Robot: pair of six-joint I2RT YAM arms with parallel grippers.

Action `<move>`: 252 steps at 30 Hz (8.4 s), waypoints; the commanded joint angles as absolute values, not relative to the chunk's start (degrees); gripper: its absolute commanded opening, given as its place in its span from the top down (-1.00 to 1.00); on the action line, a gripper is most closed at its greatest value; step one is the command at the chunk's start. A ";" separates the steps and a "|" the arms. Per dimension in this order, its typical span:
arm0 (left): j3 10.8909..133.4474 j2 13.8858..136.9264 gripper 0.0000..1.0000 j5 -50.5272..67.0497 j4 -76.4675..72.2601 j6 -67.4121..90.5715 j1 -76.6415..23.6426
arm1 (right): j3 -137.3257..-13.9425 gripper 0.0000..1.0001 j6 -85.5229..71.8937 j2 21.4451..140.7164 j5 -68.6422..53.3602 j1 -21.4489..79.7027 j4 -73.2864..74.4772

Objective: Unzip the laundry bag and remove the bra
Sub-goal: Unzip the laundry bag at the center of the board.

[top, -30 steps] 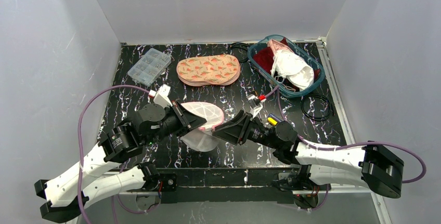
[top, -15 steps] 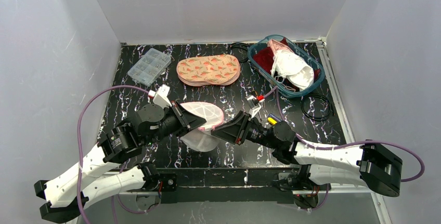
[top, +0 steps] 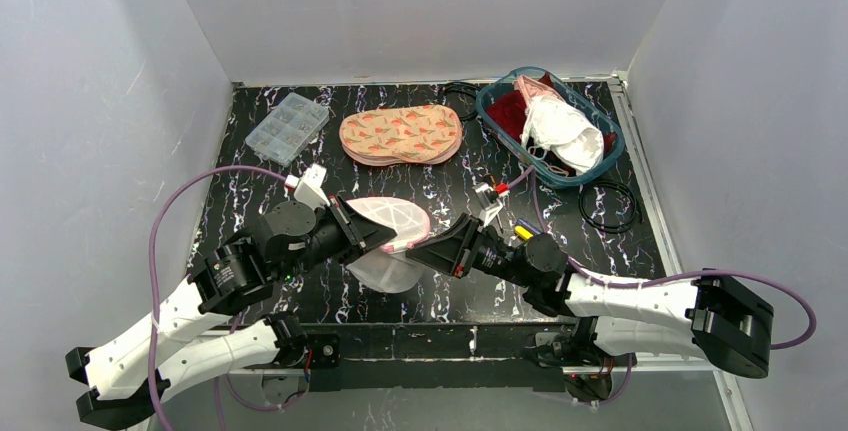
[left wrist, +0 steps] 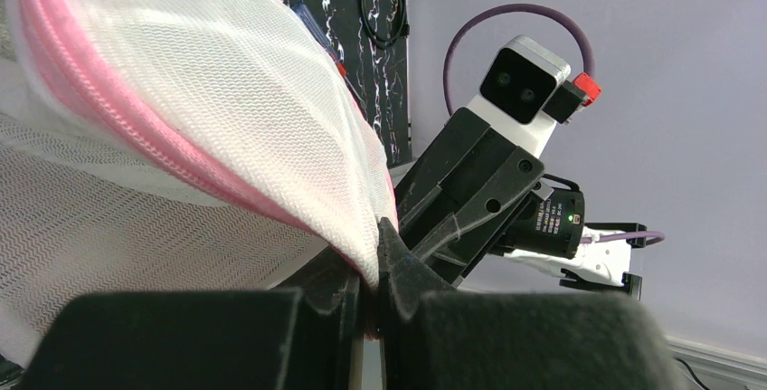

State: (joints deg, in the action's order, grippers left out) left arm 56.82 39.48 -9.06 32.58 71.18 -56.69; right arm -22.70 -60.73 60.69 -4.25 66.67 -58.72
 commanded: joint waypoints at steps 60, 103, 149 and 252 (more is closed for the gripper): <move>46.51 73.47 -0.41 19.09 -4.06 47.38 -42.28 | -23.33 0.97 -36.74 41.34 15.51 67.12 -1.15; 31.38 60.31 0.19 -15.41 0.86 80.99 -55.74 | -19.40 0.97 -45.31 50.81 14.13 69.06 -22.78; 48.94 64.71 1.00 21.89 8.36 42.54 -41.80 | -33.44 0.97 -29.62 40.38 13.18 69.39 6.07; 37.30 39.49 -0.55 7.61 29.16 59.77 -43.29 | -18.44 0.97 -41.42 40.35 12.78 70.71 -8.52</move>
